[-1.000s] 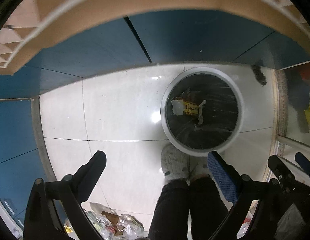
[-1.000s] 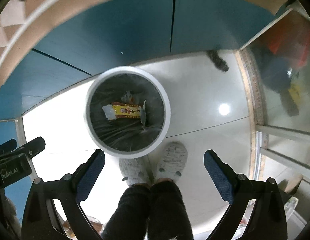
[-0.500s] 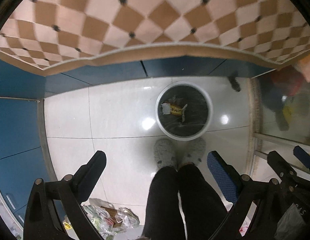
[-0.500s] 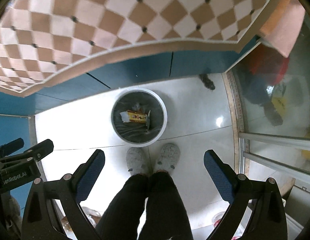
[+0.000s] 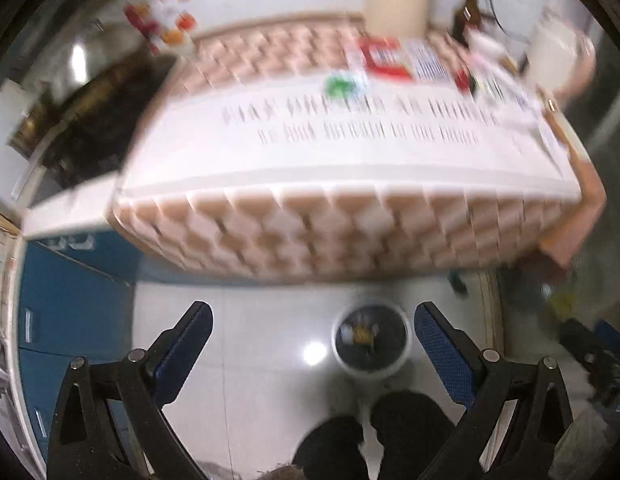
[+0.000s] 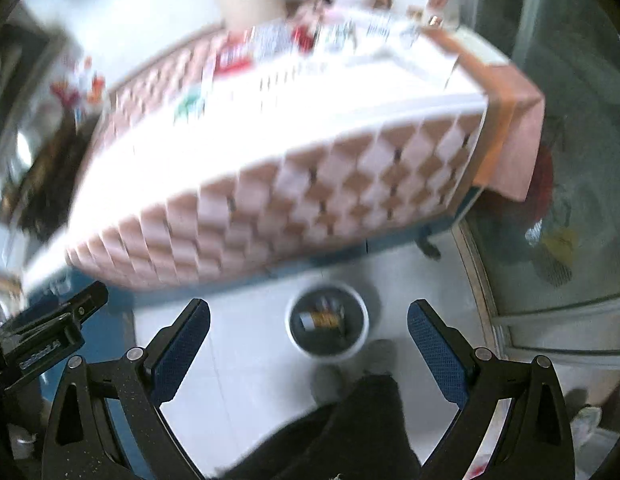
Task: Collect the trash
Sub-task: 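Grasp the tissue with the right tool while the left tool grasps the green sachet, then carry tissue and green sachet over the white bin and open both tools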
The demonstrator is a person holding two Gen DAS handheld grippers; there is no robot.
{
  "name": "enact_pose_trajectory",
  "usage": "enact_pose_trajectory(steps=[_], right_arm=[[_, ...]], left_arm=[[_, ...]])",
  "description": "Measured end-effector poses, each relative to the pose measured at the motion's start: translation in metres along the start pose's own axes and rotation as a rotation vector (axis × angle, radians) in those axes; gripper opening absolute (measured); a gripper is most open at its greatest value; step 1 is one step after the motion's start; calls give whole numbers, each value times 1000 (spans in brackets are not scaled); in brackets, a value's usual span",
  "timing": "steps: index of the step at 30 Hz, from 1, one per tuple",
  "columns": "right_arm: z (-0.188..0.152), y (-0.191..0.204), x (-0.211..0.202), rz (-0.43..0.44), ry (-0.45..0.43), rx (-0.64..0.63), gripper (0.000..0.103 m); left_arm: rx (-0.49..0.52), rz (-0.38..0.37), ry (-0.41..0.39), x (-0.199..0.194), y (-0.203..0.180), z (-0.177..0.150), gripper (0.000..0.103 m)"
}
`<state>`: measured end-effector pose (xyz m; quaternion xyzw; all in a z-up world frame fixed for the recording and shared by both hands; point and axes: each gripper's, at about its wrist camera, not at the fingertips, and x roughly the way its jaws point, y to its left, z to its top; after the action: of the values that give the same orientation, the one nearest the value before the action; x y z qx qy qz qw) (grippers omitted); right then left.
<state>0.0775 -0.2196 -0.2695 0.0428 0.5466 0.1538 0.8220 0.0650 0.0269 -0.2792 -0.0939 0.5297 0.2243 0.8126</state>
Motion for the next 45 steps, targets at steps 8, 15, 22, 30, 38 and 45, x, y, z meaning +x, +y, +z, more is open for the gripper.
enact_pose_trajectory(steps=[8,15,22,30,38,45], right_arm=[[130,-57,13,-51,-91,177,100],[240,-114,114,-95,-36,302,100],[295,-116,207,-199,-7,202,96],[296,-89,221,-170,-116,-6,18],[298,-90,231,-107,-97,-3,7],[289,-80,200,-49,-95,19,6]], left_arm=[[-107,168,-99,24,-8,99,103],[-194,255,31,93,-22,165,103],[-217,229,166,165,-23,214,103],[-292,83,259,239,-10,248,100],[-241,46,184,228,-19,258,2],[-258,49,129,188,-15,235,0]])
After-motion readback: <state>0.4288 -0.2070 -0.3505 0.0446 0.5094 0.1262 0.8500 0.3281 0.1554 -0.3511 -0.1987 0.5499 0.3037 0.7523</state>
